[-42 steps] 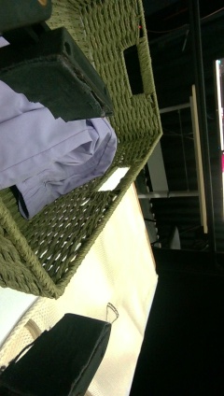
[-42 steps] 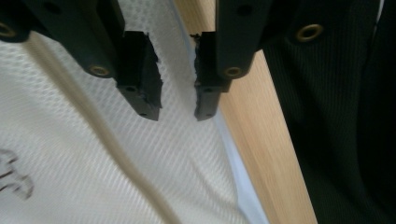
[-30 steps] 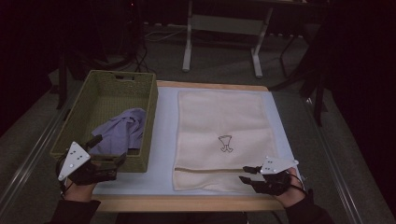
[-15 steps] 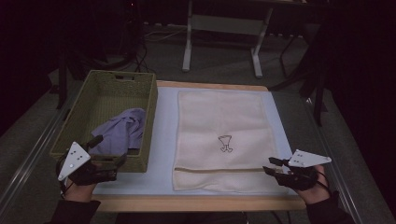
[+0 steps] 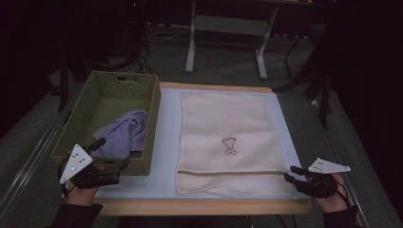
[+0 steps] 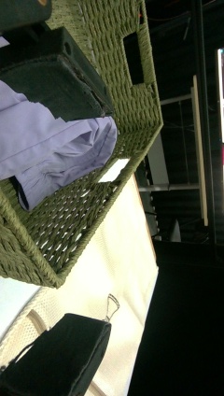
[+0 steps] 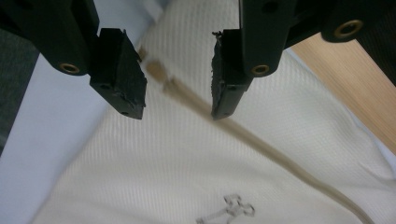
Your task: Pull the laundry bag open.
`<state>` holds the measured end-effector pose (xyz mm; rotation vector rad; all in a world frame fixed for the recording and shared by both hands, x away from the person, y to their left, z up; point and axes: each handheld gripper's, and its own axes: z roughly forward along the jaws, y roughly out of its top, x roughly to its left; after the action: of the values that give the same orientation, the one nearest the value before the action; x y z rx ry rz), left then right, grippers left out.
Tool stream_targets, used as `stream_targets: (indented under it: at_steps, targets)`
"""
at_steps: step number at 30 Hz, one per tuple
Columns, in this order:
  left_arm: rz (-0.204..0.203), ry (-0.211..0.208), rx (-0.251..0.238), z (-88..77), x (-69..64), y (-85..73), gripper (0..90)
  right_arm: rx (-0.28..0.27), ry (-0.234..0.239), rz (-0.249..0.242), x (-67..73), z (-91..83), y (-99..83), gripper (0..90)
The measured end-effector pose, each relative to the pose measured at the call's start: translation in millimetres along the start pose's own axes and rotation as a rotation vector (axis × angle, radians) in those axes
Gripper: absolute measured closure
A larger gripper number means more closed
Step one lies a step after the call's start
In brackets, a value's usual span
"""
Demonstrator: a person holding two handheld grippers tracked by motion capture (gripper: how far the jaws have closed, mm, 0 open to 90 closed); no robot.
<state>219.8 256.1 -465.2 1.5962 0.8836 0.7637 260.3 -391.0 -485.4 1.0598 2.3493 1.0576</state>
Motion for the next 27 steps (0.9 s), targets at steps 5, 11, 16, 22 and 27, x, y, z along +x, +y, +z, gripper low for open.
stream_targets:
  at_steps: [5, 11, 16, 22, 27]
  targets:
    - [-0.001, -0.001, 0.0, 0.3, -0.1, -0.1, 0.8, 0.037, -0.006, 0.04, -5.4, 7.8, -18.0, 52.5]
    - [0.001, -0.002, -0.003, -0.1, -0.2, 0.1, 0.8, 0.084, -0.044, 0.065, -11.9, 21.3, -24.2, 52.4]
    - [-0.001, -0.002, -0.004, -0.1, 0.3, 0.0, 0.8, 0.151, -0.065, 0.068, -14.0, 32.8, -29.8, 63.2]
    - [0.003, -0.005, -0.004, -0.3, -1.0, 0.4, 0.8, 0.195, -0.075, 0.072, -11.2, 34.8, -22.7, 83.5]
    - [-0.001, 0.001, -0.002, -0.7, 0.2, 0.6, 0.8, 0.212, -0.078, 0.076, -10.7, 34.2, -14.5, 87.2]
